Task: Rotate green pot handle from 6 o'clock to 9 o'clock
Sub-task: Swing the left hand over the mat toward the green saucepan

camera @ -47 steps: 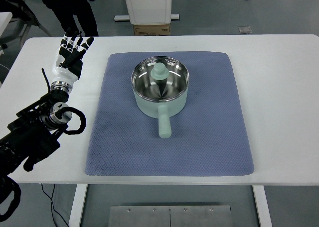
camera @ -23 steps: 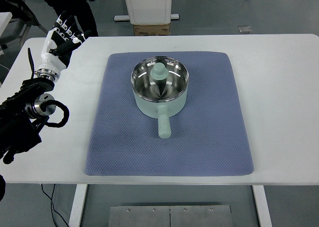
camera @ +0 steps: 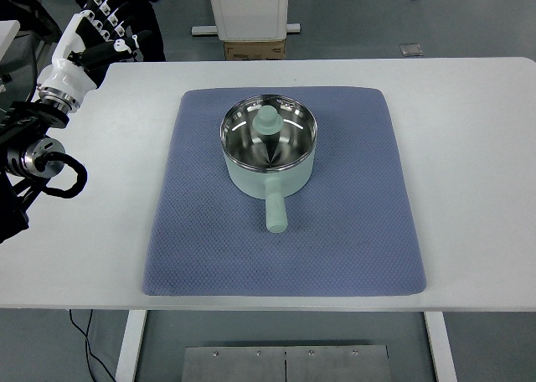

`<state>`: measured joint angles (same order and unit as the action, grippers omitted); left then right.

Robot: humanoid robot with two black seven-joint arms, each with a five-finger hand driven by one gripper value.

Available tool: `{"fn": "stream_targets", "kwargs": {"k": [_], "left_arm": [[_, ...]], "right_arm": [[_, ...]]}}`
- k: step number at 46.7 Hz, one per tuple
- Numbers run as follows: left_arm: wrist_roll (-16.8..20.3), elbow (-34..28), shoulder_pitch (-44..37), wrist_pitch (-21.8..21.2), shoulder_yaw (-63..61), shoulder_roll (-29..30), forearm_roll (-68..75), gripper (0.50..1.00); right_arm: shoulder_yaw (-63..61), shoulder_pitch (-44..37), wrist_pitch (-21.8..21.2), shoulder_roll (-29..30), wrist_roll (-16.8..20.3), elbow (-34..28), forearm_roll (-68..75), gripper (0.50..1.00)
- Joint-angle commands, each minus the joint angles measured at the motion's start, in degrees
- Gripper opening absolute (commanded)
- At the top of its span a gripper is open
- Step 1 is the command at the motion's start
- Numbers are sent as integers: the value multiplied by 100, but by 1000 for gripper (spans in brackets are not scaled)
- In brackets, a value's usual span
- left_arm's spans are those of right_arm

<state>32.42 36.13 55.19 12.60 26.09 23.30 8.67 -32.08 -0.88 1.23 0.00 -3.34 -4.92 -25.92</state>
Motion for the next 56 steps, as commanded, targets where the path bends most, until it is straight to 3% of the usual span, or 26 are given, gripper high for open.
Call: {"fn": "stream_targets", "kwargs": {"k": [1, 14, 22, 32, 36, 44, 56], "left_arm": [[-16, 8, 96, 6, 1, 157, 319, 1000], [-16, 34, 457, 41, -34, 394, 1716, 1000], [-16, 289, 808, 313, -60, 588, 2428, 1000], [-16, 1299, 1221, 340, -218, 1045, 3913, 1000], [-16, 1545, 1318, 532, -218, 1176, 4318, 1000], [1, 1915, 1538, 937, -218, 1194, 5161, 1000], [10, 2609, 1635, 946, -227, 1186, 6190, 1000]], "right_arm": [[0, 0, 0, 0, 0, 0, -1, 1000], [0, 0, 0, 0, 0, 0, -1, 1000], [0, 0, 0, 0, 0, 0, -1, 1000], [0, 0, 0, 0, 0, 0, -1, 1000], [0, 0, 0, 0, 0, 0, -1, 1000], [0, 0, 0, 0, 0, 0, -1, 1000], [0, 0, 0, 0, 0, 0, -1, 1000]]}}
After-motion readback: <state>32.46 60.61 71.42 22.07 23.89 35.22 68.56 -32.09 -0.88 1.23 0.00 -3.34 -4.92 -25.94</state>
